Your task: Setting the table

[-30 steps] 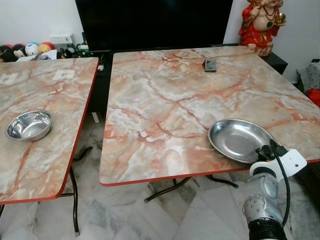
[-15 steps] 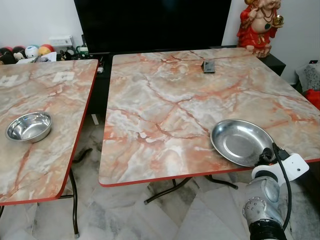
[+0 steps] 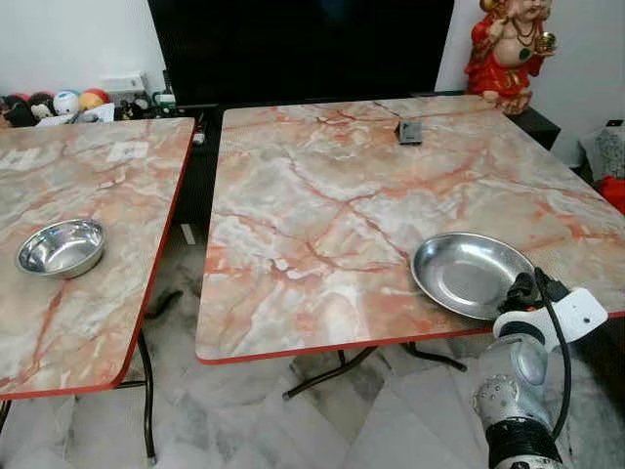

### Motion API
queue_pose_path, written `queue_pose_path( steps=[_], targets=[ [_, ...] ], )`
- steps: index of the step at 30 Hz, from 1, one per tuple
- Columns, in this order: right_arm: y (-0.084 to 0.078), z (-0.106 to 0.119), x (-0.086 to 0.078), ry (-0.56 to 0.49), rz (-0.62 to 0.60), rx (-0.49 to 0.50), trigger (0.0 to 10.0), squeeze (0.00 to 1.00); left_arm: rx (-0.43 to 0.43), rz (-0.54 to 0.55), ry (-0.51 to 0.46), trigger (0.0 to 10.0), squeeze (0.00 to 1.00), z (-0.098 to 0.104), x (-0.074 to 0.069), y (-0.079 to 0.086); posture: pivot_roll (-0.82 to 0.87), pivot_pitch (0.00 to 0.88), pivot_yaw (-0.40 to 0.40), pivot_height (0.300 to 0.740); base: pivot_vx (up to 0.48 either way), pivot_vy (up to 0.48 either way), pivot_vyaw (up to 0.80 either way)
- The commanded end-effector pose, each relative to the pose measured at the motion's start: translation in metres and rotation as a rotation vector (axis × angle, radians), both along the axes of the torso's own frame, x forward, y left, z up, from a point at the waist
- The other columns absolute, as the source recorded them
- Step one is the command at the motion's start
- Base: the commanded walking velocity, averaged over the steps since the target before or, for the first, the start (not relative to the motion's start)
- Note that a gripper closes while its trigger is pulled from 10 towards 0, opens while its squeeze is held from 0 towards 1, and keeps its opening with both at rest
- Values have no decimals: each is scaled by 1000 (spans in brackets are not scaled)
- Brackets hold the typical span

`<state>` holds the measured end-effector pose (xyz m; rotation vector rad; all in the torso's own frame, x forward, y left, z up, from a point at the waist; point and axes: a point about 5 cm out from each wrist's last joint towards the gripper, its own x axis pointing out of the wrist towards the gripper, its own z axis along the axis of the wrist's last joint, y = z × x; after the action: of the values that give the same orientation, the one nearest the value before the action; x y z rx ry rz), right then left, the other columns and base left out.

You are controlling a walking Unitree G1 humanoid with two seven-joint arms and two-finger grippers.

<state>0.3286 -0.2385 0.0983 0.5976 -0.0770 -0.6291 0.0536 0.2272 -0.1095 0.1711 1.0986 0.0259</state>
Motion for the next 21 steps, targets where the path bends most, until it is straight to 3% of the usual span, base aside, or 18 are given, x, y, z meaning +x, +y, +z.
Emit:
queue_pose_path(
  steps=[1, 10, 12, 13, 14, 19, 21],
  targets=[
    [-1, 1, 1, 0, -5, -3, 10000, 0, 4, 1, 35, 10000, 0, -1, -8, 3, -16, 78, 9, 740, 0, 0, 0],
    [0, -3, -1, -15, -13, 20, 10000, 0, -4, 6, 35, 10000, 0, -1, -8, 2, -10, 84, 3, 740, 0, 0, 0],
    [-9, 12, -6, -33, -87, -106, 10000, 0, -5, 10, 34, 10000, 0, -1, -8, 2, -7, 83, 1, 740, 0, 0, 0],
    [-9, 12, -6, -33, -87, -106, 10000, 0, -5, 10, 34, 10000, 0, -1, -8, 2, -7, 83, 1, 740, 0, 0, 0],
    [-13, 28, -9, -78, -119, -204, 10000, 0, -5, 12, 33, 10000, 0, -1, -8, 2, -7, 83, 1, 740, 0, 0, 0],
    [-32, 55, -29, -106, -256, -296, 10000, 0, -6, 17, 31, 10000, 0, -1, -9, 2, -25, 82, -6, 740, 0, 0, 0],
    [-34, 64, -38, -95, -250, -421, 10000, 0, -4, 25, 21, 10000, 0, -1, -8, 2, -20, 81, -16, 740, 0, 0, 0]
  ],
)
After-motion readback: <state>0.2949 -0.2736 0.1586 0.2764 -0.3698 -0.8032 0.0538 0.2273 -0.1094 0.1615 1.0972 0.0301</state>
